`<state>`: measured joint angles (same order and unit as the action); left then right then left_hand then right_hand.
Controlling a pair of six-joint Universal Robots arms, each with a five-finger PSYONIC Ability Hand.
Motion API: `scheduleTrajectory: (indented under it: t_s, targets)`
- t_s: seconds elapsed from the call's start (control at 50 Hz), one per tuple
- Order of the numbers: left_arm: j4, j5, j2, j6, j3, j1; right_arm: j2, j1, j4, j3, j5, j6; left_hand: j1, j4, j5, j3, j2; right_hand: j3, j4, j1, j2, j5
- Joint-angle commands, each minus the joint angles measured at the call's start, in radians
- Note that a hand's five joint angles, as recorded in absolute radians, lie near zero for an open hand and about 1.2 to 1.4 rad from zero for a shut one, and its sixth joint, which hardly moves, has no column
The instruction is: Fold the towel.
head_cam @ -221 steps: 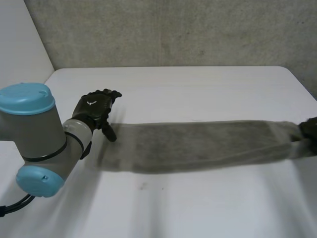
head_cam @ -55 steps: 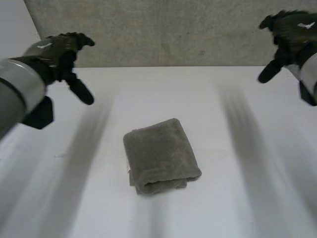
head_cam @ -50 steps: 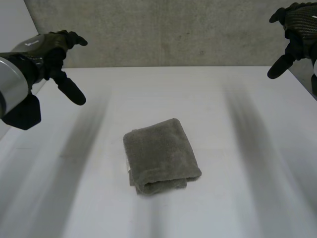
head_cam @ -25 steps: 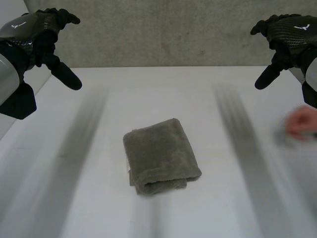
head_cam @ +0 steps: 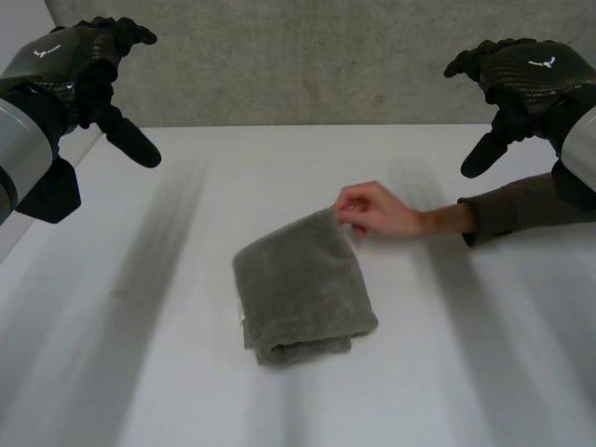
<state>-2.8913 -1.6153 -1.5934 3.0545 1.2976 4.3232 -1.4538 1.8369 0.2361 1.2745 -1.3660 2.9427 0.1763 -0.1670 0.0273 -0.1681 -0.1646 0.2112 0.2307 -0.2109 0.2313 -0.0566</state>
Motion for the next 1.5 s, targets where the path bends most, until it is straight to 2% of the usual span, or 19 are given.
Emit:
scheduleTrajectory:
  t_s: [0.02,0.7,0.9,0.98,1.02,1.06,1.1,1.12,1.16,1.28,1.32,1.34,1.36,1.38,1.44,1.48,1.5]
  targets:
    - [-0.012,0.0,-0.004,0.001,0.006,0.001,0.007,0.004,-0.003,0.006,-0.002,0.0,0.002,-0.011,-0.024,-0.01,-0.014,-0.037,-0.056,0.036,-0.057,0.057]
    - [-0.017,0.0,-0.008,0.003,0.012,0.001,0.009,0.005,-0.006,0.022,-0.004,-0.002,0.002,-0.011,-0.024,-0.01,-0.014,-0.037,-0.056,0.036,-0.057,0.057]
    - [-0.031,0.003,-0.063,0.003,0.02,-0.002,0.013,0.004,-0.003,0.022,-0.004,-0.019,0.022,-0.032,-0.003,-0.031,-0.034,-0.037,-0.056,0.036,-0.057,0.057]
    - [-0.029,0.015,-0.091,-0.002,0.038,-0.027,0.058,0.002,0.04,0.019,-0.022,-0.12,0.055,-0.064,0.029,-0.063,-0.067,-0.037,-0.056,0.036,-0.057,0.057]
    - [-0.031,0.023,-0.111,-0.005,0.048,-0.054,0.073,0.002,0.076,0.022,-0.025,-0.181,0.058,-0.067,0.032,-0.066,-0.069,-0.037,-0.056,0.036,-0.057,0.057]
    - [-0.035,0.018,-0.173,-0.013,0.055,-0.115,0.087,0.004,0.112,0.025,-0.031,-0.229,0.055,-0.064,0.029,-0.063,-0.067,-0.037,-0.056,0.036,-0.057,0.057]
    - [-0.045,0.015,-0.209,-0.013,0.057,-0.144,0.118,0.01,0.178,0.04,-0.042,-0.325,0.052,-0.061,0.026,-0.06,-0.064,-0.037,-0.056,0.036,-0.057,0.057]
    - [-0.045,0.015,-0.209,-0.013,0.057,-0.145,0.118,0.01,0.178,0.04,-0.042,-0.326,0.052,-0.061,0.026,-0.06,-0.064,-0.037,-0.056,0.036,-0.057,0.057]
    - [-0.078,0.012,-0.298,-0.013,0.069,-0.213,0.147,0.028,0.193,0.086,-0.025,-0.37,0.049,-0.058,0.023,-0.057,-0.061,-0.037,-0.056,0.036,-0.057,0.057]
    - [-0.175,-0.02,-0.396,-0.013,0.098,-0.269,0.228,0.028,0.129,0.151,0.053,-0.386,0.087,-0.096,0.062,-0.095,-0.099,-0.037,-0.056,0.036,-0.057,0.057]
    - [-0.256,-0.072,-0.463,-0.013,0.107,-0.292,0.285,0.024,0.062,0.192,0.146,-0.386,0.323,-0.333,0.298,-0.332,-0.335,0.038,0.018,-0.038,0.018,-0.018]
    - [-0.256,-0.072,-0.464,-0.013,0.107,-0.292,0.285,0.024,0.061,0.192,0.146,-0.386,0.325,-0.334,0.299,-0.333,-0.337,0.038,0.019,-0.038,0.018,-0.018]
    - [-0.294,-0.095,-0.491,-0.013,0.112,-0.304,0.311,0.024,0.025,0.209,0.194,-0.384,0.435,-0.445,0.41,-0.444,-0.447,0.088,0.068,-0.088,0.067,-0.068]
    - [-0.295,-0.095,-0.491,-0.013,0.112,-0.304,0.337,0.024,-0.009,0.221,0.237,-0.378,0.436,-0.446,0.411,-0.445,-0.448,0.164,0.144,-0.164,0.144,-0.144]
    - [-0.359,-0.11,-0.531,-0.005,0.117,-0.318,0.365,0.024,-0.041,0.232,0.278,-0.375,0.498,-0.507,0.473,-0.506,-0.51,0.273,0.254,-0.273,0.253,-0.253]
    - [-0.403,-0.112,-0.56,0.0,0.12,-0.321,0.412,0.025,-0.087,0.241,0.321,-0.375,0.586,-0.595,0.56,-0.594,-0.597,0.533,0.513,-0.533,0.513,-0.513]
    - [-0.404,-0.112,-0.56,0.0,0.12,-0.321,0.412,0.025,-0.087,0.241,0.321,-0.375,0.586,-0.596,0.561,-0.594,-0.598,0.534,0.515,-0.535,0.514,-0.514]
